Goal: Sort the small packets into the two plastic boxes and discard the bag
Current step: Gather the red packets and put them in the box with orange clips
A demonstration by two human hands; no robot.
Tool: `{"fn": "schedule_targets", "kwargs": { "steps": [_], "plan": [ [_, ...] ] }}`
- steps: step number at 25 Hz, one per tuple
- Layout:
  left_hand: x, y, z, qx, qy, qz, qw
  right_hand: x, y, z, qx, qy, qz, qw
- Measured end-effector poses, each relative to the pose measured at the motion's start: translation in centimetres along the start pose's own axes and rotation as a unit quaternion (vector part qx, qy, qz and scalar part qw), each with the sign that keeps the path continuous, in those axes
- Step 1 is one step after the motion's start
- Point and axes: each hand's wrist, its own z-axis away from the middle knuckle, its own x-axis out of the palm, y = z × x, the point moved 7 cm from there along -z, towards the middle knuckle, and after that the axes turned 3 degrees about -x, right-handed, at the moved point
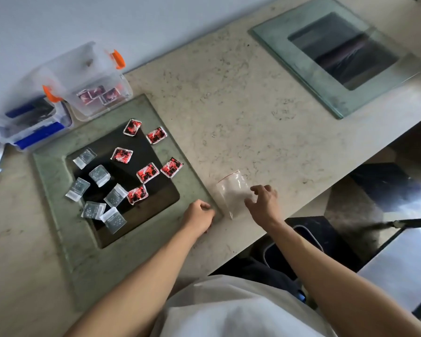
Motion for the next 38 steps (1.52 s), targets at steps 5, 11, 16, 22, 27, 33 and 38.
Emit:
{"fn": "schedule_targets", "kwargs": {
  "steps": [5,11,16,22,27,33,38],
  "plan": [
    [-1.0,-0.9,0.1,-0.007,0.012,0.013,1.000,0.9,-3.3,0.7,-0.068,-0.011,0.016,0.997],
    [-5.7,-3.6,0.5,-0.031,0.053,0.099,0.993,5.8,-10.6,1.2,-0.189,-0.084,0.060,0.977],
    [-12.0,-7.7,1.4,-0.063,0.113,0.174,0.976,11.0,-17.5,3.0,-0.282,-0.160,0.113,0.939],
    [-16.5,-12.0,1.5,-0.088,0.162,0.266,0.946,15.3,-22.8,3.5,-0.316,-0.225,0.104,0.916],
    [-17.0,-11.7,-0.3,-0.102,0.142,0.320,0.931,17.5,-25.1,2.0,-0.324,-0.242,0.133,0.905],
    [-16.9,-9.9,-2.2,-0.133,0.078,0.421,0.894,20.2,-28.1,-0.6,-0.295,-0.236,0.187,0.907],
    [-17.3,-9.9,-3.8,-0.135,0.082,0.447,0.880,20.6,-27.6,-0.6,-0.322,-0.234,0.242,0.885]
  ]
}}
